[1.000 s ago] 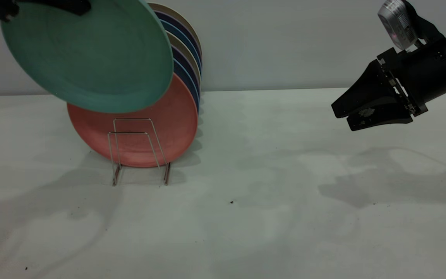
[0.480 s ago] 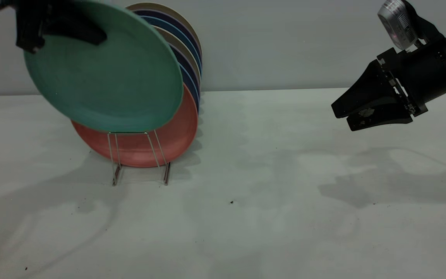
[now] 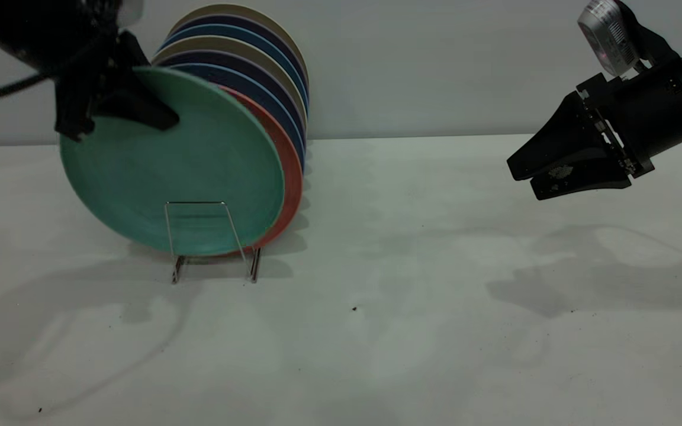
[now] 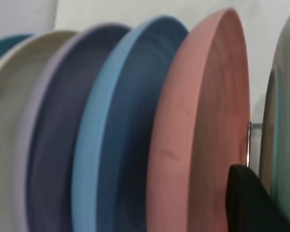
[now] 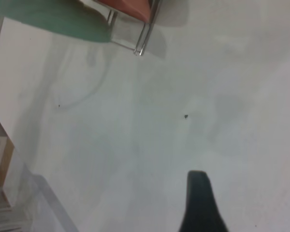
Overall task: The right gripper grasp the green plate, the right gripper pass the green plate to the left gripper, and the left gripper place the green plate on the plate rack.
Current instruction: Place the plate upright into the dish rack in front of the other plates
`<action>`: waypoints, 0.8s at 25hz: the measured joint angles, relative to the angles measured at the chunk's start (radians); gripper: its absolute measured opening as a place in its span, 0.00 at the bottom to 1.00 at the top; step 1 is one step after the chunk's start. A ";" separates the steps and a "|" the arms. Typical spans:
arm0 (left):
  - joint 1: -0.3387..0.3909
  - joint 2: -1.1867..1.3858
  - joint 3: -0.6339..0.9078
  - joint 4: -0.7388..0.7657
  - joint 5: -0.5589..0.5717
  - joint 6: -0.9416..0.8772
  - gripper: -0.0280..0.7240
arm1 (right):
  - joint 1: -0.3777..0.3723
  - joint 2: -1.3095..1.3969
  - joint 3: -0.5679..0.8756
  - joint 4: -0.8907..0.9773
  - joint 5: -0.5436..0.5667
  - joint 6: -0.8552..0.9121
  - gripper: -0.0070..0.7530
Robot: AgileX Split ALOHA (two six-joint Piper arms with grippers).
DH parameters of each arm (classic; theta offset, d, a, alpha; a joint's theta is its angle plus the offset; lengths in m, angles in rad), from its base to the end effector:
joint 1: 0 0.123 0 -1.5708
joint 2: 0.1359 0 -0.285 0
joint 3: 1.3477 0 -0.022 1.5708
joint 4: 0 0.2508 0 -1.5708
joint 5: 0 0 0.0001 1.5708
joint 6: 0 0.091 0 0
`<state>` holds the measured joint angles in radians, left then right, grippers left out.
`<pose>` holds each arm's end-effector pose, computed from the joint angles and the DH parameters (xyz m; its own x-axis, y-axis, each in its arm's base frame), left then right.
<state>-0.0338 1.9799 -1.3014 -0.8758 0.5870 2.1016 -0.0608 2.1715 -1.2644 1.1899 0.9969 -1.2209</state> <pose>0.4115 -0.0527 0.1761 0.0436 0.8750 -0.4821 0.8768 0.1978 0.4383 0.3951 0.0471 0.1103 -0.8936 -0.1224 -0.4318 -0.4069 0.6268 0.6645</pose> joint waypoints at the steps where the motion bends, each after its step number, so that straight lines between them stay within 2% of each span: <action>1: 0.000 0.008 0.000 -0.008 -0.004 0.000 0.21 | 0.000 0.000 0.000 -0.001 0.000 0.000 0.70; 9: 0.000 0.031 -0.001 -0.067 -0.022 0.001 0.24 | 0.000 0.000 0.000 -0.001 -0.001 0.000 0.70; 17: 0.000 0.030 -0.001 -0.071 -0.021 0.001 0.57 | 0.000 0.000 0.000 -0.003 -0.003 0.000 0.70; 20: 0.000 0.013 -0.001 -0.071 -0.014 0.001 0.63 | 0.000 0.000 0.000 -0.004 -0.003 0.000 0.70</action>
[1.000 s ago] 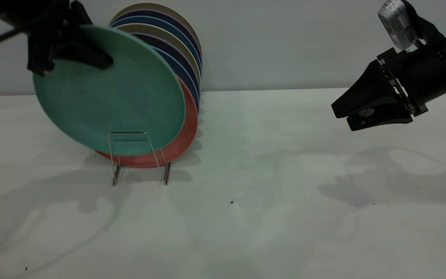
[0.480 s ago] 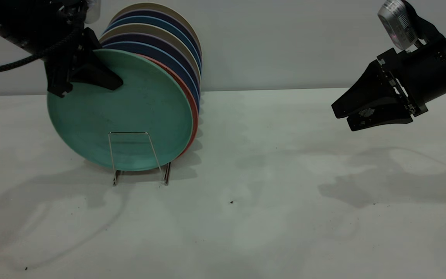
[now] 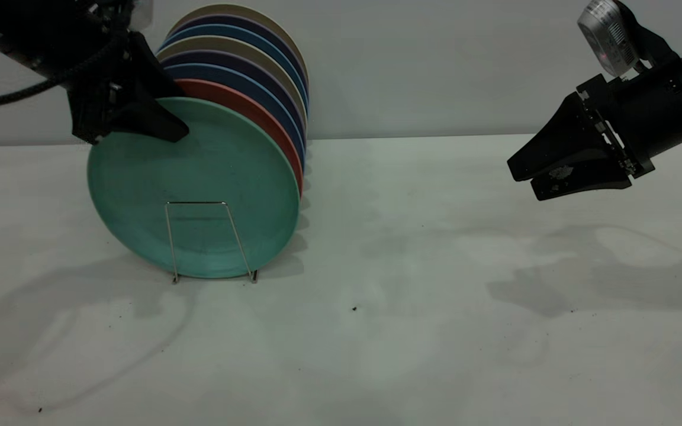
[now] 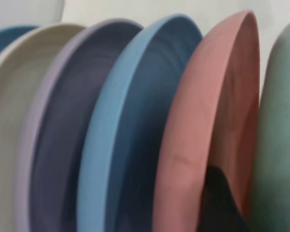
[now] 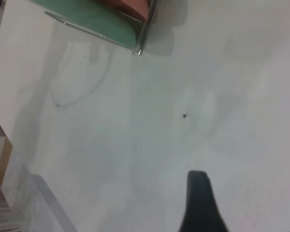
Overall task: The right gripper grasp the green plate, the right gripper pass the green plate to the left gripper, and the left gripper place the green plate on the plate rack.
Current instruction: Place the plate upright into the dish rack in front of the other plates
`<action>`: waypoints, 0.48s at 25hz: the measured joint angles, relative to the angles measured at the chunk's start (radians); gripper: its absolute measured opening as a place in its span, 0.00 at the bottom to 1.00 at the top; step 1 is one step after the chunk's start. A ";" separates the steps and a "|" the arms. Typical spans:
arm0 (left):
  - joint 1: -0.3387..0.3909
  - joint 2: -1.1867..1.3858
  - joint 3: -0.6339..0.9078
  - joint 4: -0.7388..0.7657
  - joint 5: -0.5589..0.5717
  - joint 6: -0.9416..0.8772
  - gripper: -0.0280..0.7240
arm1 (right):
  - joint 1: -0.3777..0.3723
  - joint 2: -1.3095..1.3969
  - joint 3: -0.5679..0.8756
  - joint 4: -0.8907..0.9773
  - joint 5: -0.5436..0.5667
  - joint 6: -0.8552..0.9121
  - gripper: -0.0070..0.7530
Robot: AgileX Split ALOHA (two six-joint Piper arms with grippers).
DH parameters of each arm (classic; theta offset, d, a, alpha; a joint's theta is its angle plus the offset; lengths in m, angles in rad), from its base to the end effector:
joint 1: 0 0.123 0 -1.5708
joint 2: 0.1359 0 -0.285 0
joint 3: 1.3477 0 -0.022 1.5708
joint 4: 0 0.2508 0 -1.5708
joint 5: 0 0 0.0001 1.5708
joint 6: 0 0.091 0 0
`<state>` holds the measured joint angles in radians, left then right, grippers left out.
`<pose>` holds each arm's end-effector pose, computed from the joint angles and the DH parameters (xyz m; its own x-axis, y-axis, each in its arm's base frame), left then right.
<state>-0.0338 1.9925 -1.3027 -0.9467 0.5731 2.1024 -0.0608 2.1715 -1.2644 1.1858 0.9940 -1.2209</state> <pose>0.4149 -0.0542 0.1737 -0.0002 0.8498 -0.5270 0.8675 0.2624 0.4227 0.3951 0.0468 0.1100 -0.8932 -0.1255 -0.4319 -0.4081 0.6295 0.6612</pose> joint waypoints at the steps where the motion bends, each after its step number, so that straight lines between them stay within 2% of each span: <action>1: 0.000 -0.009 0.000 0.001 0.003 0.000 0.64 | 0.000 0.000 0.000 0.000 -0.001 0.000 0.70; 7: 0.000 -0.107 0.000 0.111 0.064 -0.016 0.66 | 0.000 0.000 0.000 -0.015 -0.006 0.000 0.70; 12: 0.000 -0.174 0.000 0.306 0.123 -0.210 0.66 | 0.000 0.000 0.000 -0.021 -0.007 0.000 0.70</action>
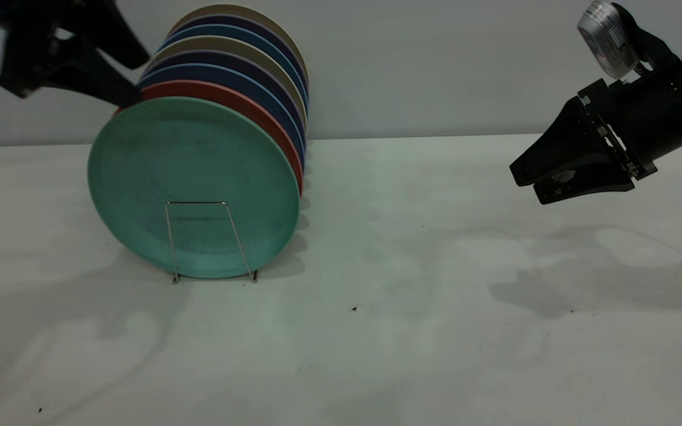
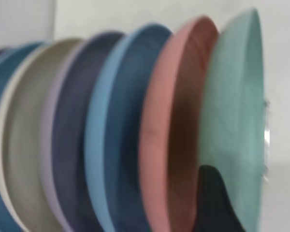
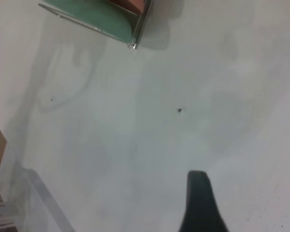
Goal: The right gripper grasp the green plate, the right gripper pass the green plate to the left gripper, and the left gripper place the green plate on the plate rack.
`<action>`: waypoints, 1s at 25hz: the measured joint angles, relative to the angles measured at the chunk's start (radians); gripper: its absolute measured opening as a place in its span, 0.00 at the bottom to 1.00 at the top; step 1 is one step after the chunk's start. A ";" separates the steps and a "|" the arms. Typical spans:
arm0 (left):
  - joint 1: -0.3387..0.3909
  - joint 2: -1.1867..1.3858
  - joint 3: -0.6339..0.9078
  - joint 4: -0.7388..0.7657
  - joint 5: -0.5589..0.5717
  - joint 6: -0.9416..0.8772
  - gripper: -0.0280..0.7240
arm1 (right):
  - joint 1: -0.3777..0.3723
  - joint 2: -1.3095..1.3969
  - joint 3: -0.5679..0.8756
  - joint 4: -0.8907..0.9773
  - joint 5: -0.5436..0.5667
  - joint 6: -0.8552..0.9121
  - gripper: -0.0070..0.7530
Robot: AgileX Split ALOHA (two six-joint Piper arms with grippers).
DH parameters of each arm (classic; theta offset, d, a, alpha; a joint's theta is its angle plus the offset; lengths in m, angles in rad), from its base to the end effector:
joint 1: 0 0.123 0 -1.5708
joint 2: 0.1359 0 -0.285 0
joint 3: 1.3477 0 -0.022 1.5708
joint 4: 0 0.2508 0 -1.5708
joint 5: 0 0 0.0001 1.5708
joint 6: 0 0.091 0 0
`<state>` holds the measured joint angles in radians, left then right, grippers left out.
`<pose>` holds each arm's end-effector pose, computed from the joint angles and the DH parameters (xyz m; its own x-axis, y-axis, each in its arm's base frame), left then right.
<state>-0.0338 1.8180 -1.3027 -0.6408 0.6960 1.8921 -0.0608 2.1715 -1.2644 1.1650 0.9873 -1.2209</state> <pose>0.3865 -0.0480 0.2317 0.0600 0.9040 -0.4234 0.8798 0.1525 0.4502 0.3944 0.0459 0.1087 -0.8911 -0.1434 -0.4306 -0.4160 0.6373 0.6486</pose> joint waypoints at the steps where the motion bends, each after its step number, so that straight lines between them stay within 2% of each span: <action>1: 0.000 -0.014 0.000 0.038 0.019 -0.050 0.66 | 0.000 0.000 0.000 0.000 0.000 0.001 0.70; 5: 0.000 -0.075 0.000 0.101 0.111 -0.310 0.66 | 0.006 -0.005 0.000 -0.014 0.002 0.045 0.70; 7: 0.000 -0.101 0.000 0.103 0.147 -0.514 0.66 | 0.025 -0.031 -0.009 -0.094 -0.015 0.107 0.69; 9: 0.000 -0.129 0.000 0.108 0.161 -0.735 0.64 | 0.055 -0.076 -0.033 -0.260 -0.054 0.221 0.67; 12: 0.000 -0.172 0.000 0.133 0.162 -1.102 0.62 | 0.114 -0.162 -0.074 -0.572 -0.084 0.485 0.64; 14: 0.000 -0.200 0.000 0.186 0.161 -1.330 0.60 | 0.149 -0.230 -0.096 -0.769 -0.070 0.654 0.64; 17: 0.000 -0.245 0.000 0.317 0.148 -1.564 0.60 | 0.202 -0.340 -0.109 -1.024 0.008 0.879 0.64; 21: 0.000 -0.345 0.002 0.490 0.171 -1.751 0.59 | 0.240 -0.493 -0.110 -1.200 0.185 1.066 0.64; 25: 0.000 -0.500 0.059 0.559 0.225 -1.791 0.59 | 0.240 -0.643 -0.107 -1.228 0.229 1.105 0.64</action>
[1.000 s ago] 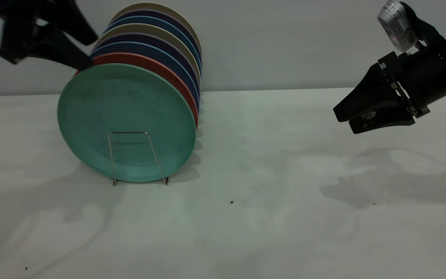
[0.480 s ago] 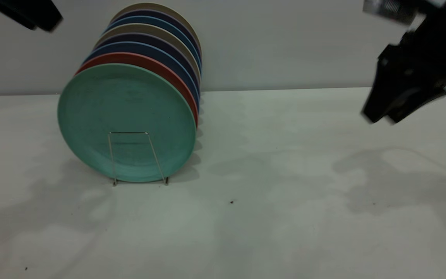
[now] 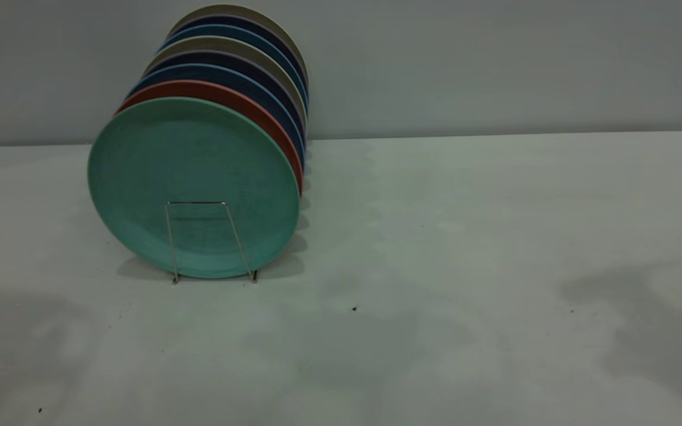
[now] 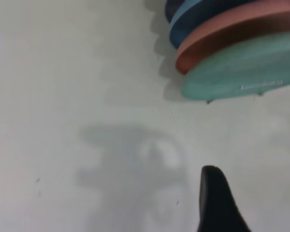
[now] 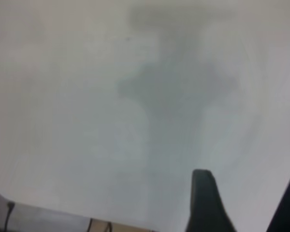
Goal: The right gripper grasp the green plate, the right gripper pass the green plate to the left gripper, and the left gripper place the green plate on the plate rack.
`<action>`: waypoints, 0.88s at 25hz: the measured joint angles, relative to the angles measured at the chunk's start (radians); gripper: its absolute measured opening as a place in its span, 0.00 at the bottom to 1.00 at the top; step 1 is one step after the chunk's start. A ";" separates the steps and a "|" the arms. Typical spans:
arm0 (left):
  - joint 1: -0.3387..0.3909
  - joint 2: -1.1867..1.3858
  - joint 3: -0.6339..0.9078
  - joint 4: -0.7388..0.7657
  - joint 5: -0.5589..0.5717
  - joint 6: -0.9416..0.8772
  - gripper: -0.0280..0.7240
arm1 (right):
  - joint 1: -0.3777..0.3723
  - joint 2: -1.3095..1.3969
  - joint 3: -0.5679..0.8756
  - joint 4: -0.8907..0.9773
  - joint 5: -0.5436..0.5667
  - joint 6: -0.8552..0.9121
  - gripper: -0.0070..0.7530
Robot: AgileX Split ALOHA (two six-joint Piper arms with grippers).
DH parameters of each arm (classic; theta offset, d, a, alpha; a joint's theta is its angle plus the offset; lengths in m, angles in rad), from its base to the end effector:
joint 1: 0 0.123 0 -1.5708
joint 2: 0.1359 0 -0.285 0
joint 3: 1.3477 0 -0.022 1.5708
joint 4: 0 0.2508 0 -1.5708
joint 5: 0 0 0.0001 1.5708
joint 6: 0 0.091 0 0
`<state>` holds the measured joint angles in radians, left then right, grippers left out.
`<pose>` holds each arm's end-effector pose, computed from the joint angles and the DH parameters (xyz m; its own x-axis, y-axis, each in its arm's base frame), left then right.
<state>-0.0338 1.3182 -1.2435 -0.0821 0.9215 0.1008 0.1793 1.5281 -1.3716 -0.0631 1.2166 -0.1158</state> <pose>0.2728 -0.0152 0.3596 -0.7826 0.0774 -0.6176 0.1140 0.9933 -0.0200 0.2998 0.0489 0.3242 -0.9130 -0.3047 -0.2712 -0.2897 0.9524 -0.0949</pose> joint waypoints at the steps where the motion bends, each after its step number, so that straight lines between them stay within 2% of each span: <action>1: 0.000 -0.048 0.031 0.005 0.007 -0.003 0.59 | 0.000 -0.046 0.009 0.003 0.000 0.002 0.64; 9: 0.000 -0.468 0.280 0.009 0.046 -0.011 0.60 | 0.000 -0.444 0.231 0.063 0.021 0.000 0.64; 13: 0.000 -0.658 0.388 0.001 0.105 -0.015 0.65 | 0.000 -0.636 0.373 0.108 0.024 -0.024 0.64; 17: 0.000 -0.808 0.476 -0.024 0.167 -0.018 0.68 | 0.000 -0.816 0.487 0.133 0.024 -0.045 0.64; 22: 0.000 -0.985 0.575 -0.031 0.181 -0.018 0.68 | 0.000 -1.032 0.621 0.133 0.024 -0.066 0.64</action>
<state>-0.0338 0.3334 -0.6686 -0.1127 1.1025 0.0826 0.1793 0.4961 -0.7506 0.0703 1.2404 -0.1817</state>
